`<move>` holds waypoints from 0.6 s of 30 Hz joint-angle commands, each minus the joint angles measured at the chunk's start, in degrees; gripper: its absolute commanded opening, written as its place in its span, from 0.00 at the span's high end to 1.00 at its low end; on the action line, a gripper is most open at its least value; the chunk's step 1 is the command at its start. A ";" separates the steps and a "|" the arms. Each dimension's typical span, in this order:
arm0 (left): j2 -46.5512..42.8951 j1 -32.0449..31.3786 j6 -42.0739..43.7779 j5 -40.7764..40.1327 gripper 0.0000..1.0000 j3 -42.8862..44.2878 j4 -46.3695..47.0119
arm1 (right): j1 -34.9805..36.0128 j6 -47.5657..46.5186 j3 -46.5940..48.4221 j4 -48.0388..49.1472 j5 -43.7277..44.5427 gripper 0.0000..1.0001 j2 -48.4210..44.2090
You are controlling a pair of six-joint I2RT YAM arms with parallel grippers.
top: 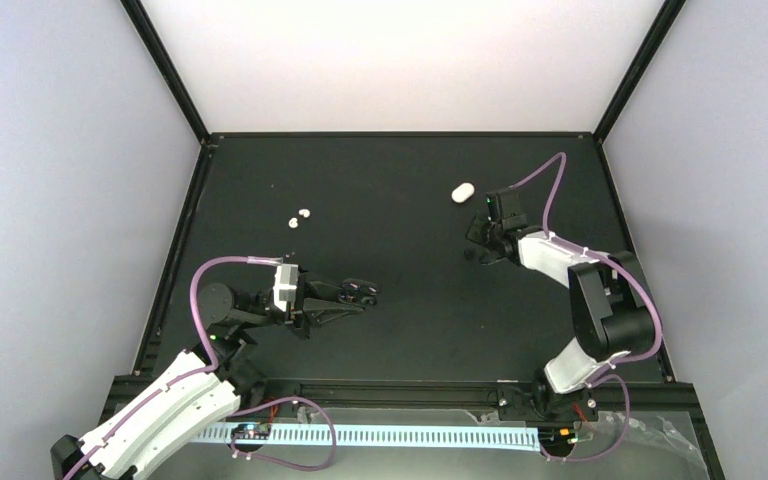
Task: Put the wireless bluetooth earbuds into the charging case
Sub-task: Adjust the earbud at the center of the board.
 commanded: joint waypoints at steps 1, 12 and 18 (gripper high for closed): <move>0.09 -0.31 0.63 -0.29 0.98 0.08 0.37 | 0.09 -0.69 -1.56 1.06 -1.50 0.99 -2.65; -0.10 -0.38 0.38 -0.19 0.98 0.11 0.24 | 0.32 6.35 -7.68 1.74 -1.02 0.74 -5.04; -0.79 -0.34 0.51 -0.09 0.98 0.12 -0.53 | 0.34 7.62 -9.01 3.31 -1.96 0.75 -3.50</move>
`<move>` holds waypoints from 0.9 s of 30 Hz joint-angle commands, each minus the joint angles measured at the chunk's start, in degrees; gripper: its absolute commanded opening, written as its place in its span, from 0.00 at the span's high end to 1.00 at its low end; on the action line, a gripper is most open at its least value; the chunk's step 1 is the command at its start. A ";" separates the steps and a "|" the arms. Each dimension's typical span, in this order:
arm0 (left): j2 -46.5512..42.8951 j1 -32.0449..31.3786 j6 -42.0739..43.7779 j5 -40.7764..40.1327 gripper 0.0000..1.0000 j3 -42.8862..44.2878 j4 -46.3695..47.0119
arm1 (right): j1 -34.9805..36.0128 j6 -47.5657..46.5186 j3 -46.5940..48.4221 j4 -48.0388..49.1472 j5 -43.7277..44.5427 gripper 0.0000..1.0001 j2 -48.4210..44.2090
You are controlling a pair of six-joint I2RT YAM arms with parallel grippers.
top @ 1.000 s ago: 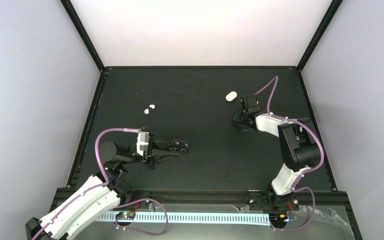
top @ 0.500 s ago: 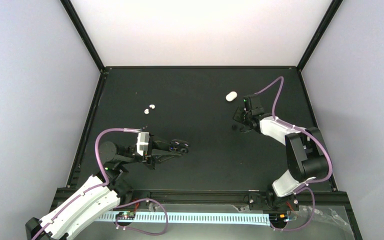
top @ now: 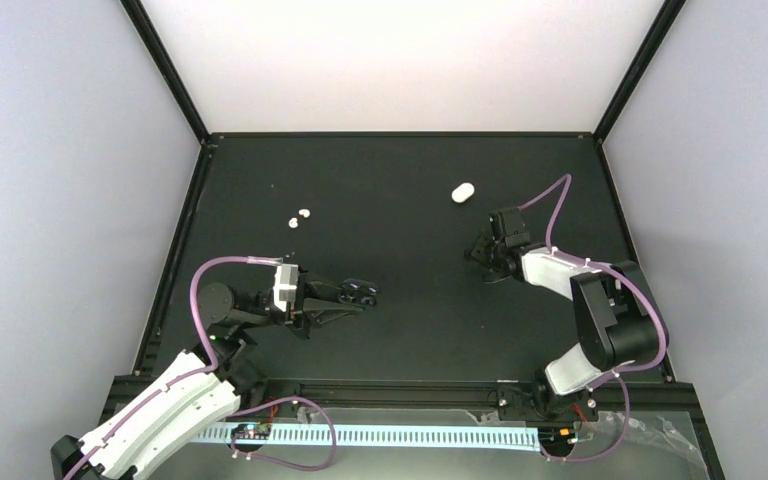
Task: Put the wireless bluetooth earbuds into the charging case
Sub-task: Adjust the earbud at the center of the board, then pick up the earbud from the center of the board.
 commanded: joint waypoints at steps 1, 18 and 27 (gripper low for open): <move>-0.80 -0.31 0.53 -0.12 0.99 0.06 -0.44 | 0.19 2.01 -0.47 3.11 -0.77 0.74 0.79; -0.78 -0.34 0.89 -0.44 0.98 0.03 -0.72 | 0.19 -0.21 4.47 1.41 -0.09 0.82 6.53; -0.22 -0.38 0.80 -0.40 0.98 0.11 -0.38 | 0.18 -0.82 5.10 1.27 -0.32 0.92 6.06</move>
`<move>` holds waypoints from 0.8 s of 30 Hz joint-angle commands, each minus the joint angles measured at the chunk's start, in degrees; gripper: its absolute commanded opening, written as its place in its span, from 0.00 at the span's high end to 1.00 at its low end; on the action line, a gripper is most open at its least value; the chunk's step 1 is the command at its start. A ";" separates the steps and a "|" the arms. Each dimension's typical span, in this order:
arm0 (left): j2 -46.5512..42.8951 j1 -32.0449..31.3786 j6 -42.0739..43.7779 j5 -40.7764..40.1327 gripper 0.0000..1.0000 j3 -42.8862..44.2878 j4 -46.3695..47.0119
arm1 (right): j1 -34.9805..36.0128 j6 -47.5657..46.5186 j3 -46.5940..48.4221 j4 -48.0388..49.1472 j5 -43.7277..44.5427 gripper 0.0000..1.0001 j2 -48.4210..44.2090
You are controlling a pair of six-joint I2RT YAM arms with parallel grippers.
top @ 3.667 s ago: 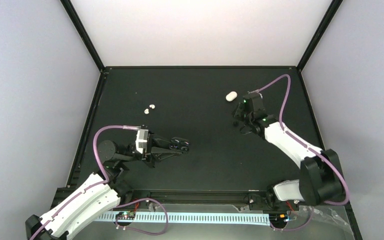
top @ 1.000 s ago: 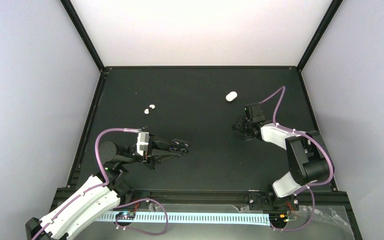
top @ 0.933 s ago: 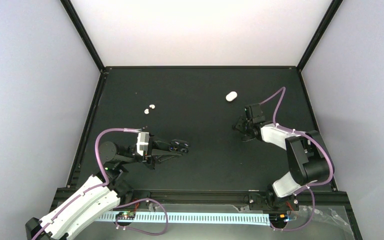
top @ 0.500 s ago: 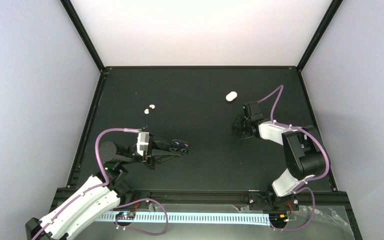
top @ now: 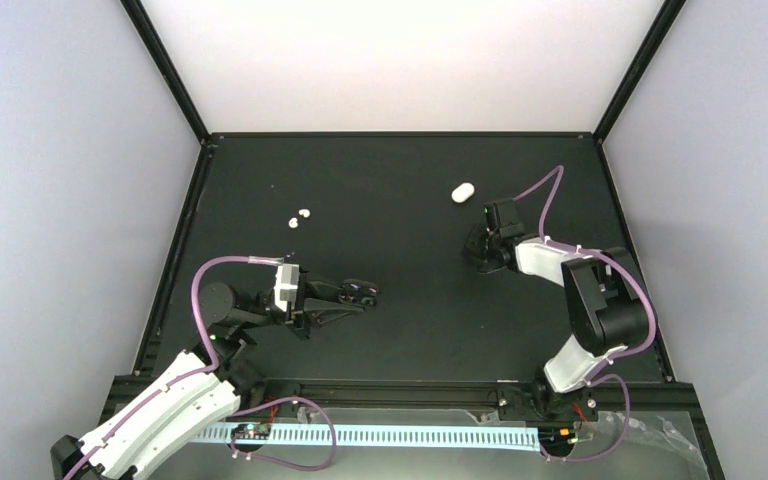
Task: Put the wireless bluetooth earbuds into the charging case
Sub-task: Pick up the earbud from the center of the board.
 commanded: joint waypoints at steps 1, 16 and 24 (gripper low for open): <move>-0.03 -0.32 0.85 -0.41 0.98 0.10 0.42 | 0.01 -0.93 0.52 -0.64 1.12 0.94 0.58; -0.78 -0.34 0.95 -0.46 0.99 0.37 -0.02 | 5.19 -18.28 6.48 -16.43 -4.31 0.99 -9.45; -1.52 -0.38 1.30 -0.76 0.99 0.45 -0.99 | 18.86 -30.71 21.74 -41.16 0.81 0.99 -19.90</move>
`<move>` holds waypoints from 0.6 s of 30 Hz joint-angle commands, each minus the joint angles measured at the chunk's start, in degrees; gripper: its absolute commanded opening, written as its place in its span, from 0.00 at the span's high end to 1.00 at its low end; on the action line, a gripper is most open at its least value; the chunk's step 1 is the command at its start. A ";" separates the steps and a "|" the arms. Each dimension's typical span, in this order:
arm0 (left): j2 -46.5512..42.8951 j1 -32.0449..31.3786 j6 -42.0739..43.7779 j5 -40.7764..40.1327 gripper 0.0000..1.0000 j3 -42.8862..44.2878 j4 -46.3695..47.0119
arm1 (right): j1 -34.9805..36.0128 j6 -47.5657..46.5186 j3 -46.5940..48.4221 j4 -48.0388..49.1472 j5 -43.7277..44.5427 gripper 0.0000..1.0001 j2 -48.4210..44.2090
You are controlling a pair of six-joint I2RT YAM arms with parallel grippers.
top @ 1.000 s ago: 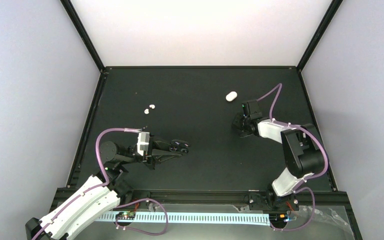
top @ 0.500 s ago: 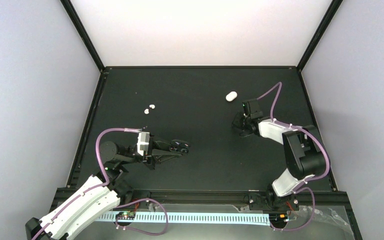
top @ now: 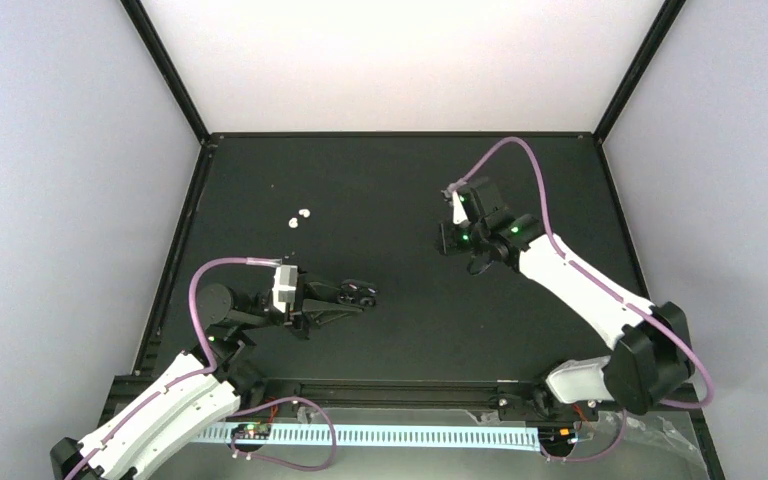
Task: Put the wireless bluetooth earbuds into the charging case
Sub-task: Pick up the earbud from the center of the board.
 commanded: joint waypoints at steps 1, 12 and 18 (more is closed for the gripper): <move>-0.72 -0.32 1.29 -0.77 0.98 0.46 -0.32 | 8.15 -9.84 12.40 -20.23 4.81 0.99 -5.29; 2.61 -0.38 5.23 -0.45 0.99 4.40 -1.97 | 29.36 -18.80 32.40 -45.65 18.62 0.99 -11.43; 5.19 -0.47 10.48 -0.42 0.98 8.29 -10.45 | 33.37 -22.19 31.19 -47.21 18.44 0.99 -16.03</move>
